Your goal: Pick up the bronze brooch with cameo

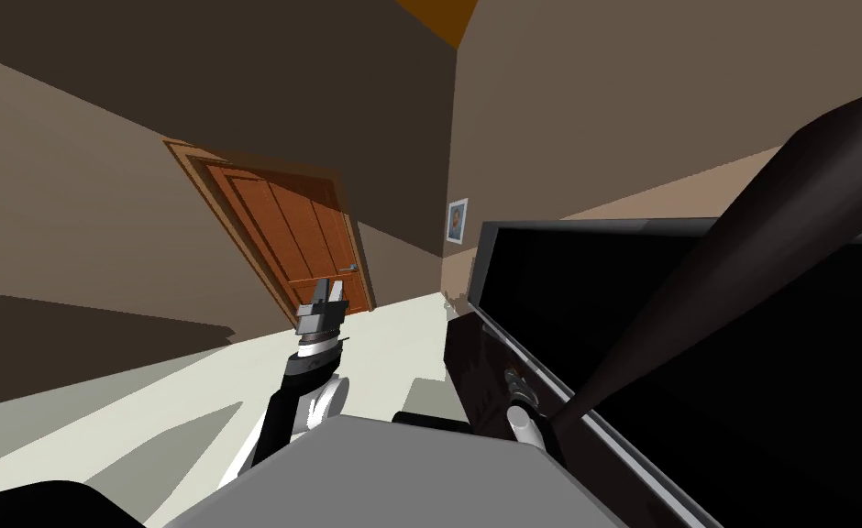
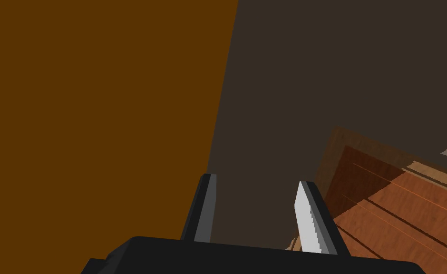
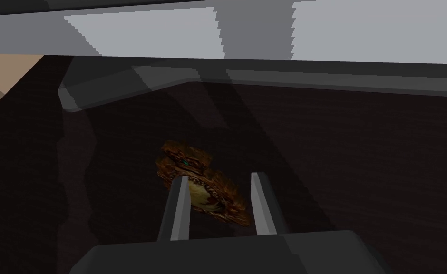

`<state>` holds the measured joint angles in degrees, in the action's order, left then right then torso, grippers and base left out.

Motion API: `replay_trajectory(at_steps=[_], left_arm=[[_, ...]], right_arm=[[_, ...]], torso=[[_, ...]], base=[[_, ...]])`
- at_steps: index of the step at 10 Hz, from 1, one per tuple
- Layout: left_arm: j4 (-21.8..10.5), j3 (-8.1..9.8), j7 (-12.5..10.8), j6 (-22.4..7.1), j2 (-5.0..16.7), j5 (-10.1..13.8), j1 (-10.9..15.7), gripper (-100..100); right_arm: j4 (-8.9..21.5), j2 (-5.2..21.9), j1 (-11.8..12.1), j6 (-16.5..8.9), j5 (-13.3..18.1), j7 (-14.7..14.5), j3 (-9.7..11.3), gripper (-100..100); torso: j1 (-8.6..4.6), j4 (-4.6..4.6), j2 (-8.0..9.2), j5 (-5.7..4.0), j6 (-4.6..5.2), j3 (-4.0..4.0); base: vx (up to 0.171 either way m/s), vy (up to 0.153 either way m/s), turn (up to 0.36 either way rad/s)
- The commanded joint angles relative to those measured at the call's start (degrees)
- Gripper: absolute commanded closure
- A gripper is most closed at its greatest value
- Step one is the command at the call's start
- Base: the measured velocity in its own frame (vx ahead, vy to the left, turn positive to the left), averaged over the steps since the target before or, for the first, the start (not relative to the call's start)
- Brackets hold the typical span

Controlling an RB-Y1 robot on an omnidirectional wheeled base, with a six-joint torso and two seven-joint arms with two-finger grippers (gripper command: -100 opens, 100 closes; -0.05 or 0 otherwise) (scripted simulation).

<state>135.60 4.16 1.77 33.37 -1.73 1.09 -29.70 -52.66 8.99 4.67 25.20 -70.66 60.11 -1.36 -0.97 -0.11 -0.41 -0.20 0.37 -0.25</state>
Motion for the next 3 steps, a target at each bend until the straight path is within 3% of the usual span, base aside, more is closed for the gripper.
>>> replay_trajectory(at_steps=[1, 2, 3], left_arm=[[0.0, 0.00, 0.0, 0.0, 0.0, 0.0, 0.0, 0], [0.0, 0.00, 0.0, 0.0, 0.0, 0.0, 0.0, 0], [0.0, 0.00, 0.0, 0.0, 0.0, 0.0, 0.0, 0]], right_arm=[[-1.2, -0.9, 0.0, -0.6, -0.1, -1.7, 0.0, 100], [-0.1, -0.4, -0.4, -0.3, 0.0, -0.7, 0.1, 100], [-0.2, -0.4, -0.5, -0.4, 0.0, -0.9, 0.1, 0]], torso=[[0.00, 0.00, 0.00, 0.00, 0.00, 0.00], [-0.01, 0.00, -0.01, 0.01, 0.03, -0.01], [0.00, -0.01, 0.01, 0.00, 0.02, 0.00]], base=[[0.007, -0.009, -0.134], [0.004, -0.001, -0.023], [0.000, 0.000, 0.000]])
